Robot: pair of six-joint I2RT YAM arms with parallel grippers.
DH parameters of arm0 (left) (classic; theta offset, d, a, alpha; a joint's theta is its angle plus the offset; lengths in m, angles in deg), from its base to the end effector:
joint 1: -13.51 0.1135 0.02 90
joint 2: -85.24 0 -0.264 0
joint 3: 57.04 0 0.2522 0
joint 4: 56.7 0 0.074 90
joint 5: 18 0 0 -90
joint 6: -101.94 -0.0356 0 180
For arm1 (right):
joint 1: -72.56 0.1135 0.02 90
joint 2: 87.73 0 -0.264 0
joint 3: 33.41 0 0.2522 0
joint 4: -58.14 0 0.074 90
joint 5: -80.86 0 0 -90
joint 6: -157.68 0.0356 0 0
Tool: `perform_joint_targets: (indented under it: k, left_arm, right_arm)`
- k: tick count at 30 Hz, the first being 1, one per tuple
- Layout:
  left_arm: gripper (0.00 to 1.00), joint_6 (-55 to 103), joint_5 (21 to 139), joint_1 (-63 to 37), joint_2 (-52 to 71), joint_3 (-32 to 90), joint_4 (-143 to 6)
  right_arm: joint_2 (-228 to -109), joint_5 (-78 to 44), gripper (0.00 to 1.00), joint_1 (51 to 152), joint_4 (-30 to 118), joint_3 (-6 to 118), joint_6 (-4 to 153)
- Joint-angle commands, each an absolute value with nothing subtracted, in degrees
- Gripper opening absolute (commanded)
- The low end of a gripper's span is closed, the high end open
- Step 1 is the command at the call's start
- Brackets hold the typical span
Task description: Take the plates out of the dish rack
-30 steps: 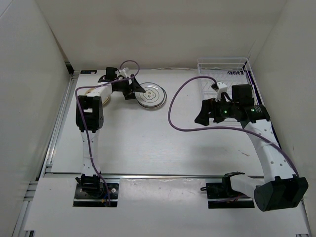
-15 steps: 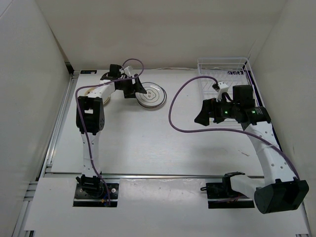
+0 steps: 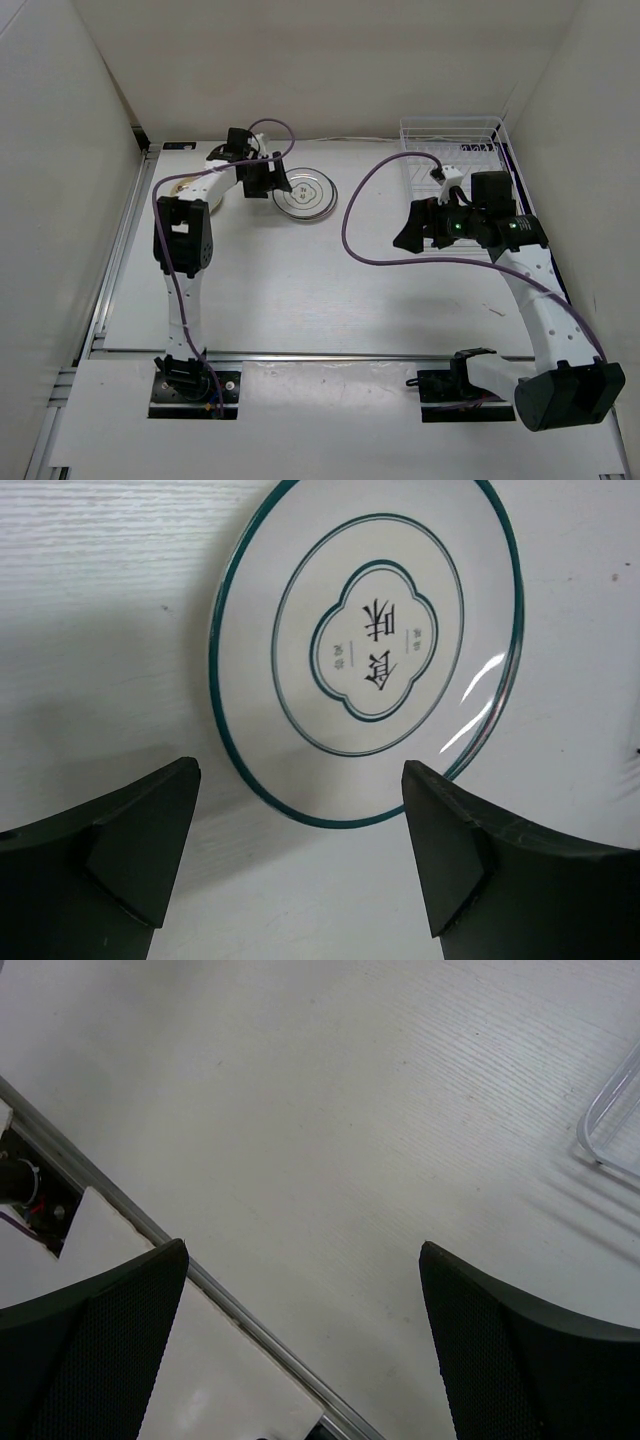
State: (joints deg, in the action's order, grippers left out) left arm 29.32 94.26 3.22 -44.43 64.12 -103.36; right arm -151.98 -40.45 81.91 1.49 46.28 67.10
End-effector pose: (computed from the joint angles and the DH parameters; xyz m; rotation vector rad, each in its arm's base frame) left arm 0.4886 -0.1024 0.1916 -0.0006 2.5657 -0.6813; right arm 0.2209 0.0551 0.3496 -0.4778 2.2086 0.7041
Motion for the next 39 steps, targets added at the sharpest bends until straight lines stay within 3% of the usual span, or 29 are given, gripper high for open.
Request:
perform_joint_targets:
  k: [1,3,4,8,14,15,20,30,39]
  left_arm:
    - [0.93,28.46,87.92,2.96,-36.76,62.03,-104.3]
    - [0.94,27.85,84.07,2.96,-35.35,61.32,-104.82]
    - [1.0,27.24,83.08,2.96,-33.26,61.32,-104.82]
    - [1.0,23.72,74.83,2.96,-24.73,60.18,-105.35]
    - [1.0,18.72,57.77,2.96,-6.98,52.45,-105.35]
    - [1.0,17.66,57.76,4.26,-4.87,50.96,-105.35]
    - [1.0,17.82,63.03,14.1,10.84,38.13,-105.97]
    - [1.0,14.92,63.56,24.49,33.97,15.27,-106.49]
    - [1.0,15.98,68.74,28.71,40.77,8.59,-106.49]
  right_arm:
    - [-152.16,-41.23,0.99,81.62,4.21,48.73,67.68]
    - [-153.64,-37.37,0.99,81.62,4.21,48.73,67.68]
    - [-154.17,-34.74,0.99,81.09,5.0,50.38,67.68]
    - [-157.86,-20.42,0.99,78.64,9.74,54.69,68.21]
    - [-163.14,-11.97,0.99,72.65,13.09,62.17,71.54]
    - [-163.14,-5.6,0.99,72.65,13.09,62.17,72.5]
    - [-163.67,-2.2,0.99,72.12,12.31,63.76,67.77]
    - [-150.85,-9.49,0.99,72.12,10.98,48.85,67.24]
    - [-137.58,-9.4,0.99,72.12,8.35,39.06,66.1]
